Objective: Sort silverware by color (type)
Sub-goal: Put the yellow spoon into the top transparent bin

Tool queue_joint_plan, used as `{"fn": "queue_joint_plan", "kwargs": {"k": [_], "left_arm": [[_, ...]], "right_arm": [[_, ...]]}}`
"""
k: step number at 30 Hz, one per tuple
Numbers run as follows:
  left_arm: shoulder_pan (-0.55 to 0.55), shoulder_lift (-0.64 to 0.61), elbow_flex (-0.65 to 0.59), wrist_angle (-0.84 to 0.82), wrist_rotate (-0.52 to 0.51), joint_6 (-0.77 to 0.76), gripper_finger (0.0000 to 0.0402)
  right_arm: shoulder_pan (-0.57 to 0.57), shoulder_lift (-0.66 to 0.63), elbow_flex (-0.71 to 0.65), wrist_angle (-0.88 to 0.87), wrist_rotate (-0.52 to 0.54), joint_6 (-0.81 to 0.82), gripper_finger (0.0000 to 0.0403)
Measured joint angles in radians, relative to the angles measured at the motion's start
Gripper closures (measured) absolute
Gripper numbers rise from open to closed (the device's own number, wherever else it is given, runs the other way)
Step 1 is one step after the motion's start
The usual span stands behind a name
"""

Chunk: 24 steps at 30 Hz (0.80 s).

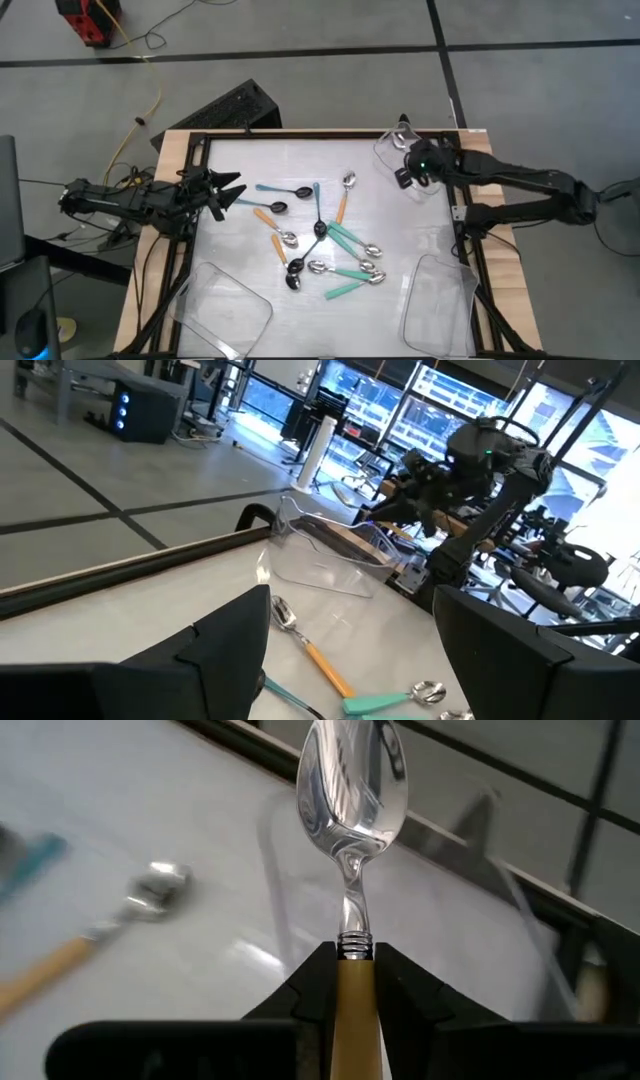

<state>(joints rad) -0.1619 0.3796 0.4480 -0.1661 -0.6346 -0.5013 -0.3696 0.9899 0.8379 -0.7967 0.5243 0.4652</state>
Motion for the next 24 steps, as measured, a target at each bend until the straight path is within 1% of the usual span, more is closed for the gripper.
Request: {"fn": "queue_joint_plan", "kwargs": {"k": [6,11,13,15,19,24], "left_arm": [[0.000,0.000,0.000,0.000,0.000,0.006,0.0136],[0.000,0.000,0.000,-0.001,-0.002,0.022,0.0136],[0.000,0.000,0.000,-0.001,-0.002,0.022,0.0136],[0.000,0.000,0.000,-0.001,-0.002,0.022,0.0136],[0.000,0.000,0.000,-0.001,-0.002,0.022,0.0136],[0.000,0.000,0.000,-0.001,-0.001,0.022,0.0136]], "right_arm": [[-0.094,0.050,0.000,-0.010,-0.009,-0.097,0.0322],[-0.175,0.097,-0.003,0.013,-0.098,-0.201,0.0322],[-0.201,0.105,-0.011,0.050,-0.111,-0.230,0.0322],[-0.228,0.102,-0.024,0.092,-0.136,-0.259,0.0322],[-0.288,0.065,-0.093,0.203,-0.261,-0.288,0.0322],[-0.322,0.020,-0.166,0.230,-0.291,-0.258,0.0322]]}}
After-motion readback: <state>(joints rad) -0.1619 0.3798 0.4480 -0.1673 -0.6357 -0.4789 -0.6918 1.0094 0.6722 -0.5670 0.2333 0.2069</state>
